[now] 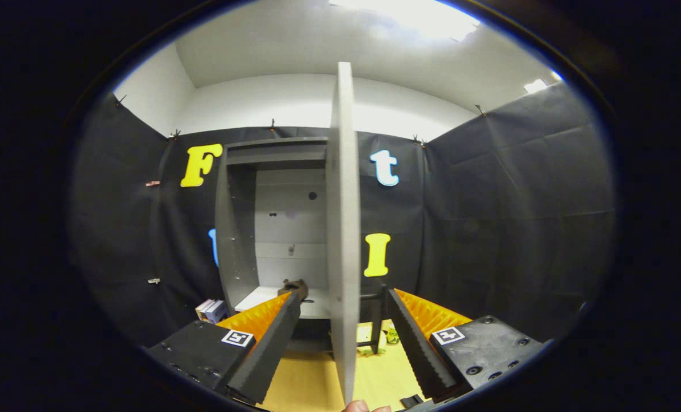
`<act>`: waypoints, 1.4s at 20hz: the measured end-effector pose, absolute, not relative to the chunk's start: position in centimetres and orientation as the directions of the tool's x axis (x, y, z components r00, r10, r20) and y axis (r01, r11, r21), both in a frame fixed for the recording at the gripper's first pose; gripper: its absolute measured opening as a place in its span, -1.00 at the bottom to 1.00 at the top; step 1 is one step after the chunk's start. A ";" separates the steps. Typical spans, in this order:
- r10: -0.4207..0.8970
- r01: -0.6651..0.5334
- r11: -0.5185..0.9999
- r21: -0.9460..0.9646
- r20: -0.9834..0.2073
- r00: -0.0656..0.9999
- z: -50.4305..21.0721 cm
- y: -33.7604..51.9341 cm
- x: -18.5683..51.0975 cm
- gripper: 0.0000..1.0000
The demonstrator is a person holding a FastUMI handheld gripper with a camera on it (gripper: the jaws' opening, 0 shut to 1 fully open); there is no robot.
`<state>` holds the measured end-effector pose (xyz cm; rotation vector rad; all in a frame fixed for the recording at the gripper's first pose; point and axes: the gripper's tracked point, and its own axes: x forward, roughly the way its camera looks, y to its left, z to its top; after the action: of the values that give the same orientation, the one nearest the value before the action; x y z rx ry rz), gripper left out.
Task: Open the shoe cabinet door, grab the shoes and put them into the shoe cabinet, then close the shoe cabinet door.
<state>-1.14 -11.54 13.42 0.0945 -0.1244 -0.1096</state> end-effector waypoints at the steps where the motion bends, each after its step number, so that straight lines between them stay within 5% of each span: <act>1: -0.143 0.130 0.984 0.120 0.106 0.984 12.8 -13.2 -1.0 0.94; 6: -0.264 0.254 0.952 0.170 0.043 0.963 9.4 -21.0 1.4 0.95; 11: -0.224 0.234 0.937 0.259 -0.067 0.972 5.9 -23.1 5.4 0.96; 28: -0.054 0.067 0.952 0.300 -0.050 0.997 6.5 -10.7 7.0 0.95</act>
<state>7.02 -10.66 6.52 0.3061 0.0409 -0.0614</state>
